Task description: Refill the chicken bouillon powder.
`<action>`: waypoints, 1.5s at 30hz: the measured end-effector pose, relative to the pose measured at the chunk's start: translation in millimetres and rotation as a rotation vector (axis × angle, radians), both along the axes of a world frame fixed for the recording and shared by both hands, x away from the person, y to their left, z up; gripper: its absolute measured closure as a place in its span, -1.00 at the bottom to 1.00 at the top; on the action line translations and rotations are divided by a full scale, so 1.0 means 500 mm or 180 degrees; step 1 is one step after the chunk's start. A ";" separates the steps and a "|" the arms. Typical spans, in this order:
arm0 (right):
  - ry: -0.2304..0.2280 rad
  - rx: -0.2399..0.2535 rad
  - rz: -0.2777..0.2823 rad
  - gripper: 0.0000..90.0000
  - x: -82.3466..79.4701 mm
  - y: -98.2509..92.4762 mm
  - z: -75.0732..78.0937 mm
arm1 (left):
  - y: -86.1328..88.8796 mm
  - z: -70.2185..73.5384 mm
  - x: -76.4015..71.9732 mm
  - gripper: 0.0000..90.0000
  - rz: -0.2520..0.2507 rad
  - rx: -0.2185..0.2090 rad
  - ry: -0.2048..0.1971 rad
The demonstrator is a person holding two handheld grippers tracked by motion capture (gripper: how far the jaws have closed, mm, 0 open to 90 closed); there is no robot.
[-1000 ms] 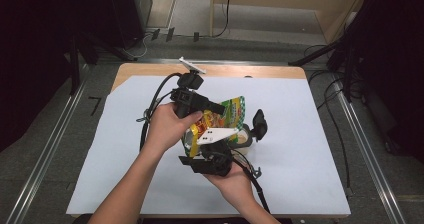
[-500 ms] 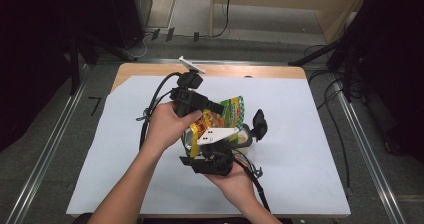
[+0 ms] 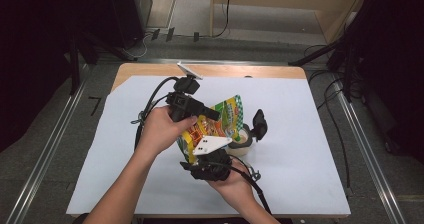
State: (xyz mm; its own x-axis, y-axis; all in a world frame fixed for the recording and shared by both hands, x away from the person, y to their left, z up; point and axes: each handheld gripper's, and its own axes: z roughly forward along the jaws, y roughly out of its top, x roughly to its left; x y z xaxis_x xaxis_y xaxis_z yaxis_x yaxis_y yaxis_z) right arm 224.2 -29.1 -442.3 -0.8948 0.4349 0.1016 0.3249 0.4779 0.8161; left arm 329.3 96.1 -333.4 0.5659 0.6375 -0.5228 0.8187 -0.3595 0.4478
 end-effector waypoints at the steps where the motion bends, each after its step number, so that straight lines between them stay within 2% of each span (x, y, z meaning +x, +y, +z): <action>1: -0.0031 -0.0012 0.0002 0.41 -0.002 0.001 -0.003 | 0.002 -0.002 -0.002 0.77 -0.0010 0.0005 0.0003; 7: -0.0223 -0.0085 0.0135 0.41 -0.007 -0.001 -0.017 | 0.008 -0.008 -0.007 0.70 -0.0097 0.0009 0.0011; 13: -0.0227 -0.0124 0.0201 0.40 -0.014 -0.001 -0.034 | -0.001 -0.026 -0.007 0.70 -0.0183 0.0079 0.0030; 16: -0.0159 -0.0104 0.0238 0.38 -0.017 -0.004 -0.044 | -0.010 -0.038 -0.005 0.70 -0.0235 0.0153 0.0012; 22: -0.0164 -0.0135 0.0238 0.37 -0.019 -0.007 -0.059 | -0.015 -0.052 0.000 0.70 -0.0242 0.0170 0.0042; 29: -0.0242 -0.0202 0.0289 0.38 -0.017 -0.014 -0.073 | -0.016 -0.065 0.007 0.71 -0.0244 0.0098 0.0062; 34: -0.0284 -0.0298 0.0351 0.38 -0.018 -0.014 -0.079 | -0.020 -0.082 0.018 0.73 -0.0301 -0.0011 0.0074; 40: -0.0262 -0.0378 0.0380 0.39 -0.020 -0.009 -0.087 | -0.022 -0.091 0.022 0.74 -0.0371 -0.0006 0.0053; 42: -0.0246 -0.0398 0.0401 0.40 -0.019 -0.009 -0.088 | -0.018 -0.091 0.021 0.85 -0.0441 -0.0011 0.0039; 45: -0.0135 -0.0435 0.0405 0.37 -0.014 -0.010 -0.091 | -0.009 -0.088 0.021 0.91 -0.0461 -0.0043 0.0069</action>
